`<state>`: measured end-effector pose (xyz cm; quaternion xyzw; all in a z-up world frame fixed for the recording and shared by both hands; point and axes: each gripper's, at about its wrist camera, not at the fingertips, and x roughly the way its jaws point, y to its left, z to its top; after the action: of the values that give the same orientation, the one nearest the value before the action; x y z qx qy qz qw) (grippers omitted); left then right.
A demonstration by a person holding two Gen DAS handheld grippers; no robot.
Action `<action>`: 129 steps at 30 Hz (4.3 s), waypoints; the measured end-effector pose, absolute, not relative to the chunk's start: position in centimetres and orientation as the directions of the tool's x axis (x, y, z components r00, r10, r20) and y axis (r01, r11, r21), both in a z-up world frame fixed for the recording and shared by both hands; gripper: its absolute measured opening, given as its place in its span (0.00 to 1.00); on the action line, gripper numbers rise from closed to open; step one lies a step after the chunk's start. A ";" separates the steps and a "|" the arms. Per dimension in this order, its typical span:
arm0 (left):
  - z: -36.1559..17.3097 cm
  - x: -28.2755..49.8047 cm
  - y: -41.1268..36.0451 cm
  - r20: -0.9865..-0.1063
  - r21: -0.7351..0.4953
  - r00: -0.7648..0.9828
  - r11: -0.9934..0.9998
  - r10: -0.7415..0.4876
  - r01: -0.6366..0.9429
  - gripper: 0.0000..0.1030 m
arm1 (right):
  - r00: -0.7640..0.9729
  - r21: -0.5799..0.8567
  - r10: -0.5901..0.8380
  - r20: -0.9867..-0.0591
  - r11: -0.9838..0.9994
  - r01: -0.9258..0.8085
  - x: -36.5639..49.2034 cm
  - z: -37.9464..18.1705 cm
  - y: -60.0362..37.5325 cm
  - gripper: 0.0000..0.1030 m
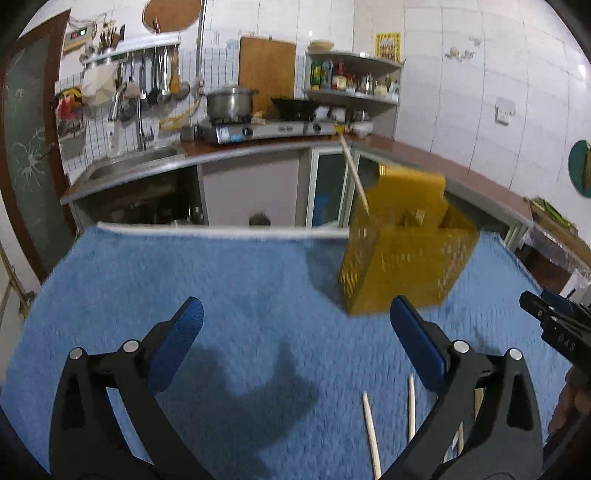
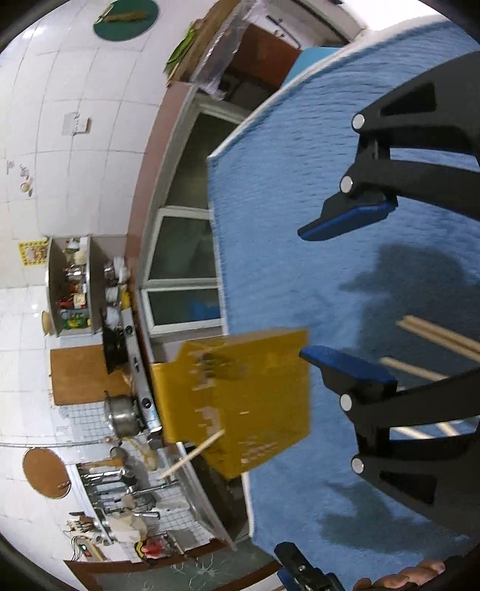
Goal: Organize utensils
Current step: 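Withdraw both open tools from the holder back over the utensils, then close the left tool on a chopstick while the right tool grasps another chopstick, then lift both held chopsticks over the yellow holder, lower them in, open both tools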
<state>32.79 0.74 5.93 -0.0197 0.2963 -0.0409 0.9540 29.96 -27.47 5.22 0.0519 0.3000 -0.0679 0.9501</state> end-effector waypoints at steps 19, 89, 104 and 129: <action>-3.4 31.7 -1.8 -0.778 -0.081 0.622 0.996 -0.093 0.048 0.95 | 0.702 0.016 -0.080 -0.707 0.992 0.129 26.2 -2.4 -25.6 0.57; -3.1 32.6 -4.3 -0.824 -0.081 0.548 0.987 -0.146 0.141 0.06 | 0.658 0.136 0.073 -0.750 0.990 0.045 29.0 -2.8 -25.4 0.06; -2.4 32.3 -4.4 -0.820 -0.145 0.528 0.972 -0.221 0.183 0.01 | 0.657 0.154 0.088 -0.749 0.987 0.044 28.9 -3.0 -25.7 0.06; -2.7 32.7 -5.2 -0.832 -0.119 0.514 0.973 -0.206 0.197 0.04 | 0.652 0.176 0.101 -0.752 0.983 0.051 28.4 -2.3 -26.0 0.06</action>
<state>32.66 -5.17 -2.74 -0.0049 0.4790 -0.1158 0.8701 28.43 -26.04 -2.34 0.0908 0.4169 0.0138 0.9043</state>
